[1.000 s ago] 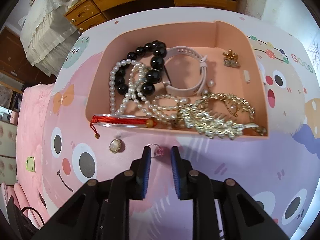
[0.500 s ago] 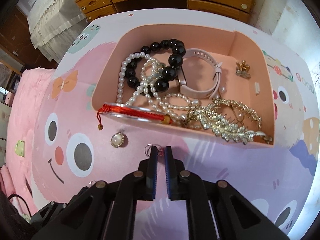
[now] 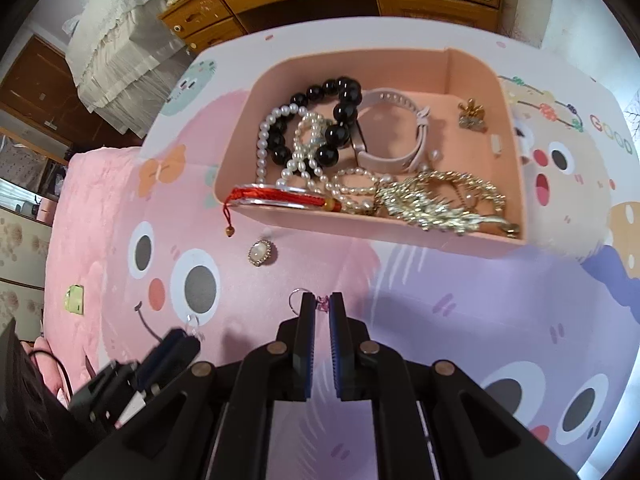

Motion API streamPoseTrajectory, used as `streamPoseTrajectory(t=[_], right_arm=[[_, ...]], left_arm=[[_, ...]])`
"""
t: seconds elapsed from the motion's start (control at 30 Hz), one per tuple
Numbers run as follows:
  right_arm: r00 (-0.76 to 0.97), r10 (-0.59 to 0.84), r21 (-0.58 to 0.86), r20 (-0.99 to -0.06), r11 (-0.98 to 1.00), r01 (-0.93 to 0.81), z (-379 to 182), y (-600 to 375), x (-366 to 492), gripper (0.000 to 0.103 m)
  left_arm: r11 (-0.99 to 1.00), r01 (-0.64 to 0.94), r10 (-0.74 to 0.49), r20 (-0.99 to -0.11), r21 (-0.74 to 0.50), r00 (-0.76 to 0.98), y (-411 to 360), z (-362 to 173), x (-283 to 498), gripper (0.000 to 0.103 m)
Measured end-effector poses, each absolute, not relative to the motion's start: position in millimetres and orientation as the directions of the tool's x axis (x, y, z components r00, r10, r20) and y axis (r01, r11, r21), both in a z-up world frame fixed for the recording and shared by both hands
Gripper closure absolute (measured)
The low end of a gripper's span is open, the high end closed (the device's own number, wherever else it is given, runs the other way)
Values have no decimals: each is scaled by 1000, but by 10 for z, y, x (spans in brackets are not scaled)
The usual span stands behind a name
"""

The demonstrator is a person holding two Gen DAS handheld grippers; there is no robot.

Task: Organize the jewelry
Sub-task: 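Carry both small rings in the grippers over the pink box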

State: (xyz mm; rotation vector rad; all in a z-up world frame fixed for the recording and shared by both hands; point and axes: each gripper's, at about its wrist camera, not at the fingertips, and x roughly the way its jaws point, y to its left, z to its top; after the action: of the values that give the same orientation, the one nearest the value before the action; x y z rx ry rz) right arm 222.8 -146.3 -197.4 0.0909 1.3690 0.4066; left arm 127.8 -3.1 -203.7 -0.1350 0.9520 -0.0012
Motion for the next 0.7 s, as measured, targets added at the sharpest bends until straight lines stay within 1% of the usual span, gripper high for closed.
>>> streamPoseTrajectory(t=[0.33,0.7], right_arm=[[236,350,295,-907,925,-239,-1603,-1729,2289,96],[338,347,281,-875,932,-229,-1386,-1988,2532,96]], left_arm=[[995,-24,-54,-739,-94,671,-218,-1622,1564,97],[996,5,-65,-688,-90,723,-425,-1451,1981,97]])
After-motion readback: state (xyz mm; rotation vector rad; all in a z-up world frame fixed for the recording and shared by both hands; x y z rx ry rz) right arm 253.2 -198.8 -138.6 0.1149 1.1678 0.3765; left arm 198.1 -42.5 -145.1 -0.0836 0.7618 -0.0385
